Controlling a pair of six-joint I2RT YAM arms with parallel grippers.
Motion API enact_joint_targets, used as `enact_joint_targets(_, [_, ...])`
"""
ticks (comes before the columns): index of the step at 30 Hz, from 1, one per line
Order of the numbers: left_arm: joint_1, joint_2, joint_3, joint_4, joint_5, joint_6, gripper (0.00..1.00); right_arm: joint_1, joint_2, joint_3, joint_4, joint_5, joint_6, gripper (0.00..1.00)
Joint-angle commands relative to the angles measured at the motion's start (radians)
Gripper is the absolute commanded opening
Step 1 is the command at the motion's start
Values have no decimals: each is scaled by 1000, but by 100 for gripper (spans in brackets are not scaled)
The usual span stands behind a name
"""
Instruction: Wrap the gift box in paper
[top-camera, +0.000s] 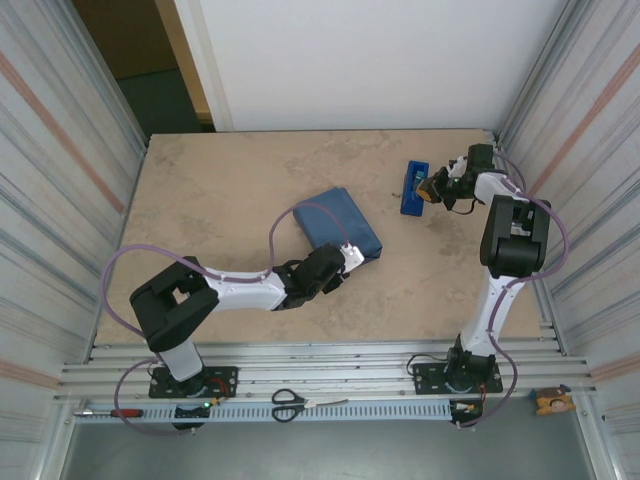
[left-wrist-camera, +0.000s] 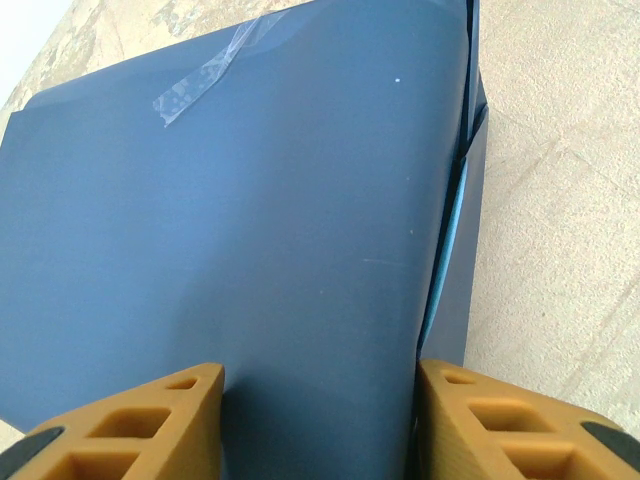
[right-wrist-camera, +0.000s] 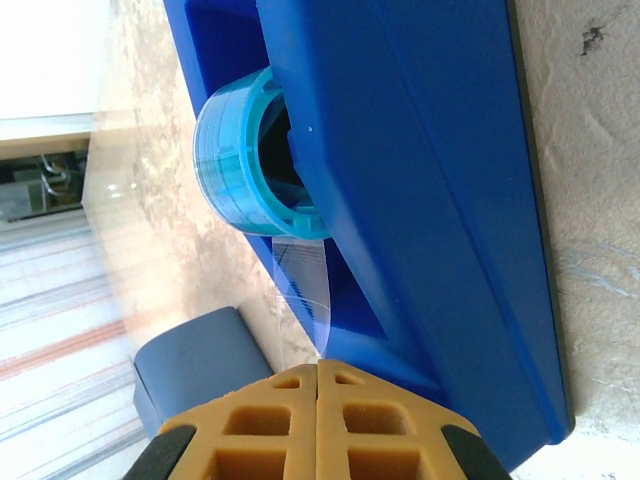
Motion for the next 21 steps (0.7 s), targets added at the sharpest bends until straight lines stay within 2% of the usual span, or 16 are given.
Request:
enact_joint_targets(1, [1, 108, -52, -212, 129, -41, 48, -9, -11, 18, 25, -56, 41, 0])
enact_joint_targets(11, [0, 110, -54, -212, 126, -41, 47, -13, -62, 16, 47, -117, 130, 0])
enact_joint_targets(21, [1, 110, -52, -212, 125, -44, 46, -13, -129, -89, 83, -131, 162, 0])
